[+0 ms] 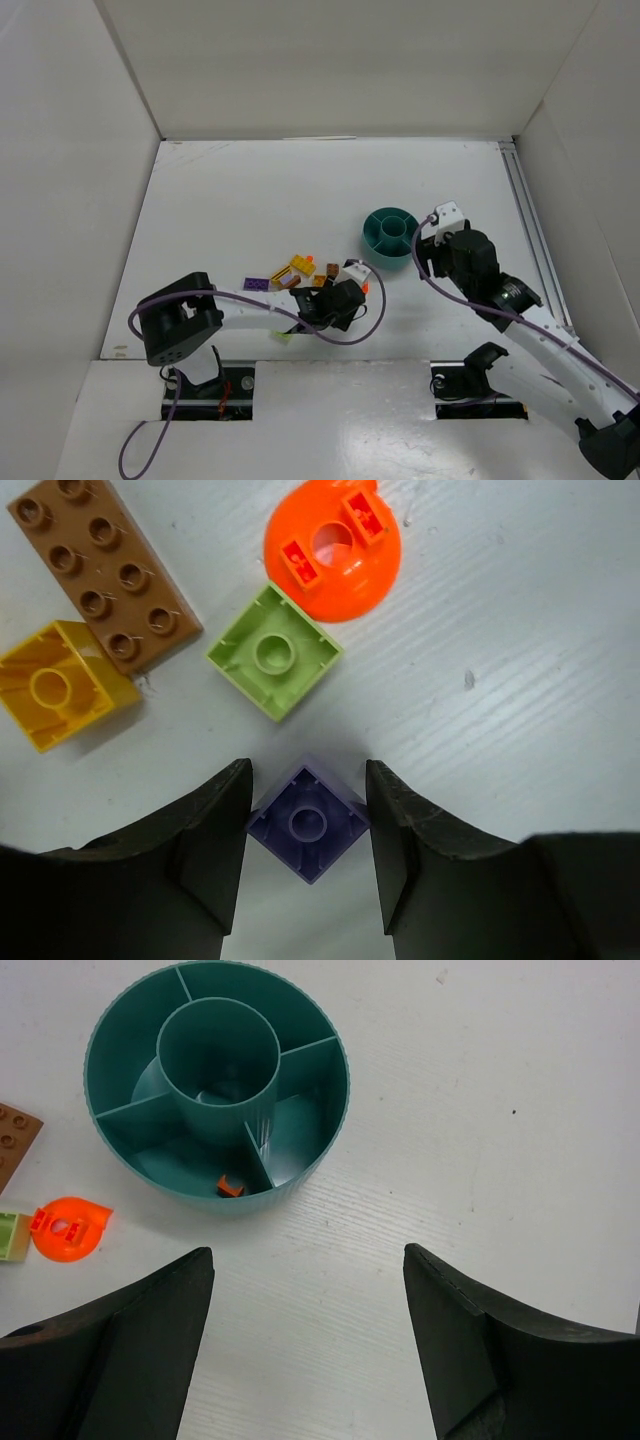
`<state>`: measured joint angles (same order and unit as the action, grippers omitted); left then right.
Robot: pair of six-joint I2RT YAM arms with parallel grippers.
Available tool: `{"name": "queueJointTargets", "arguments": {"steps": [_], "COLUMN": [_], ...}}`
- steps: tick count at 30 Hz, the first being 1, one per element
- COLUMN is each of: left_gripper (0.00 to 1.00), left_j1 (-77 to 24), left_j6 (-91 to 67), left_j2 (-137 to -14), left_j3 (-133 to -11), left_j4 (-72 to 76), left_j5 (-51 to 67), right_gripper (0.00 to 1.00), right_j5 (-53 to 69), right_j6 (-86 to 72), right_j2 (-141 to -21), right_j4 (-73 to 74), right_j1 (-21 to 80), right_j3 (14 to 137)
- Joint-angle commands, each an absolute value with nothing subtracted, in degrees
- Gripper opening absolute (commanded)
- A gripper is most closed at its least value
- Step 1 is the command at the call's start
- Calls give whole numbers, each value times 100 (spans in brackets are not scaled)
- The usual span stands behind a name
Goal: Sort the legos into containers by color
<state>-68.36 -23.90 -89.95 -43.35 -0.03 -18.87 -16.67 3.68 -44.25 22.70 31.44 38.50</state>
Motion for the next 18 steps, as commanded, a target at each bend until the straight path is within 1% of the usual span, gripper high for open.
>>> {"name": "queueJointTargets", "arguments": {"steps": [1, 3, 5, 8, 12, 16, 18], "left_gripper": [38, 33, 33, 25, 24, 24, 26], "left_j1": [-6917, -6987, -7101, -7102, -7102, -7102, -6918], "left_j6": [-2689, -2794, -2856, -3005, -3138, -3024, -2743], "left_j2": [-8763, -8702, -8605, -8306, -7955, -7770, -7770], "left_j3": [-4202, -4201, -4271, -4464, -4859, -5281, -5641], "left_j4": [-123, -254, -386, -649, -993, -932, -723], "left_j5": [-1829, -1889, -2029, -2240, -2636, -3084, -3164], "right_gripper": [81, 81, 81, 81, 81, 82, 82], "right_j5": [-1652, -1652, -1652, -1713, -1767, -1767, -1819], "right_j6": [413, 413, 413, 413, 413, 413, 413], "right_j2": [-4289, -4237, -4184, -4043, -3841, -3841, -3841], "right_j4": [2268, 2337, 2390, 2452, 2505, 2557, 2558], "right_j1": [3103, 3103, 3103, 3103, 3103, 3103, 3103], "right_j3": [3841, 3841, 3841, 3841, 3788, 3735, 3735]}}
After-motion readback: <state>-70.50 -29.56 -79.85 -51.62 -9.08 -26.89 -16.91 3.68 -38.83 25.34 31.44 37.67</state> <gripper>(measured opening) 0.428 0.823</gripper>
